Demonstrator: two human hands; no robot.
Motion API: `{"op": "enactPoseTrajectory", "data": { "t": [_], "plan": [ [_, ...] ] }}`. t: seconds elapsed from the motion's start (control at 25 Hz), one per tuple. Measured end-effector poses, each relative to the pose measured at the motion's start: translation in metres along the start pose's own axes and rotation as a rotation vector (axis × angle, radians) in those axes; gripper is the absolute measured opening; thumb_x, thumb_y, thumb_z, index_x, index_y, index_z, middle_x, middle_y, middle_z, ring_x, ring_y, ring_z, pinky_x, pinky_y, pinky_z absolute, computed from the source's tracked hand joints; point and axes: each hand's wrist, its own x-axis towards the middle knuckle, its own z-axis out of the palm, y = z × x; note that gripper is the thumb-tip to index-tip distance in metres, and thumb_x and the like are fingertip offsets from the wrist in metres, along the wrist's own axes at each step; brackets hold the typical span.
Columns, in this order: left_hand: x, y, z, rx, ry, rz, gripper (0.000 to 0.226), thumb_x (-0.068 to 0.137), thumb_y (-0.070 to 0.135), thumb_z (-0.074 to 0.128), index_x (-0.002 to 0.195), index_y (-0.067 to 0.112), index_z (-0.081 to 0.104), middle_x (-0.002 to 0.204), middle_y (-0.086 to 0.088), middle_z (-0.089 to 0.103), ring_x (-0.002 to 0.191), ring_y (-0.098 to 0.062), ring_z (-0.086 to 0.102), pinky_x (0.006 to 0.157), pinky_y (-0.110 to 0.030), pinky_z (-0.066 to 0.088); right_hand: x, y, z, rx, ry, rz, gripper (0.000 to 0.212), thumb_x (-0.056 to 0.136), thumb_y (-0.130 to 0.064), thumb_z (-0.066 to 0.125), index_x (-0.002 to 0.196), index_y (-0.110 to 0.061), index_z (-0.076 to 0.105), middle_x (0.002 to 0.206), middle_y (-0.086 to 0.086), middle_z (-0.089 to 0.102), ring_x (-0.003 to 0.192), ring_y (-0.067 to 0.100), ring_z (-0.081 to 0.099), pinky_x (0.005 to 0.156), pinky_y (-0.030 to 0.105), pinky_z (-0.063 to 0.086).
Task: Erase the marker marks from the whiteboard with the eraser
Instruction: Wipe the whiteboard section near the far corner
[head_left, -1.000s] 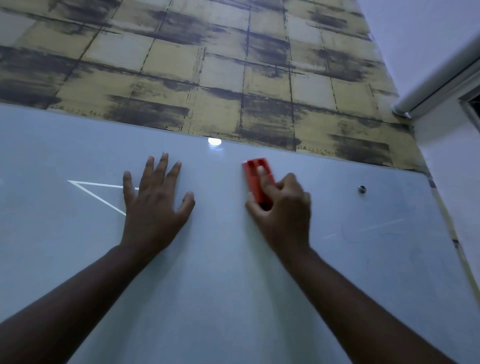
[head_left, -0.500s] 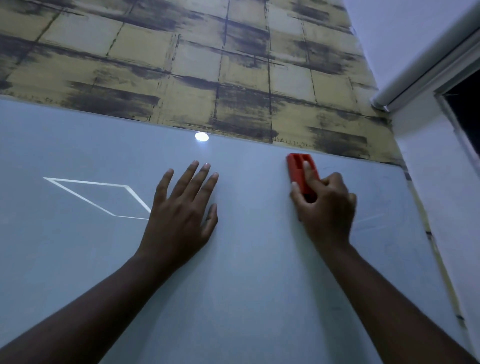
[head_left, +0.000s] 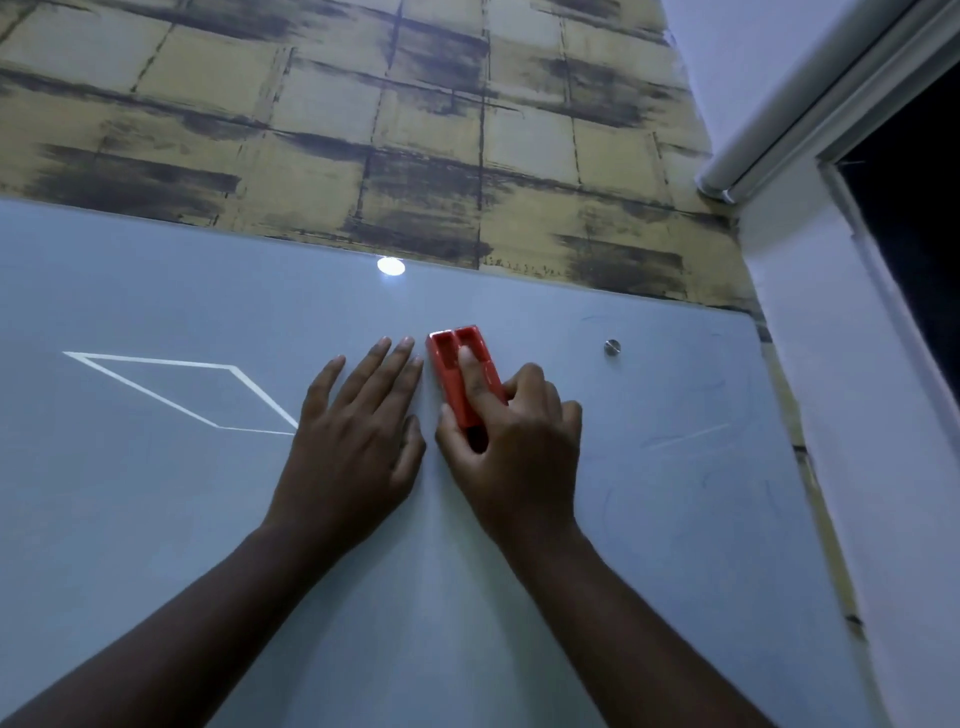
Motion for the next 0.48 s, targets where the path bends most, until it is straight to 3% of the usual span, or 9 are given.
{"op": "enactPoseTrajectory", "data": {
  "t": [0.12, 0.32, 0.48],
  "plan": [
    [-0.007, 0.001, -0.003, 0.020, -0.003, 0.014, 0.064, 0.103, 0.033, 0.037, 0.160, 0.005, 0.044, 0.169, -0.012, 0.037, 0.158, -0.026, 0.033, 0.128, -0.055, 0.027, -0.006, 0.039, -0.012, -0.052, 0.009, -0.071, 0.059, 0.096, -0.050, 0.050, 0.150, -0.027, 0.055, 0.089, 0.007, 0.054, 0.076, 0.024, 0.053, 0.070, 0.034, 0.037],
    [-0.017, 0.007, -0.007, 0.022, 0.016, 0.001, 0.062, 0.105, 0.030, 0.036, 0.160, 0.005, 0.044, 0.170, -0.011, 0.035, 0.158, -0.026, 0.033, 0.128, -0.055, 0.027, -0.020, 0.106, -0.030, -0.041, 0.023, 0.108, 0.056, 0.095, -0.048, 0.054, 0.148, -0.030, 0.056, 0.089, 0.003, 0.049, 0.077, 0.023, 0.052, 0.075, 0.042, 0.046],
    [-0.027, 0.014, -0.008, 0.015, 0.003, -0.042, 0.062, 0.105, 0.030, 0.036, 0.162, 0.006, 0.040, 0.172, -0.009, 0.032, 0.160, -0.023, 0.029, 0.130, -0.054, 0.025, -0.046, 0.095, -0.033, 0.007, 0.049, 0.240, 0.054, 0.093, -0.045, 0.057, 0.146, -0.031, 0.059, 0.089, 0.002, 0.047, 0.079, 0.023, 0.052, 0.076, 0.044, 0.046]
  ]
}}
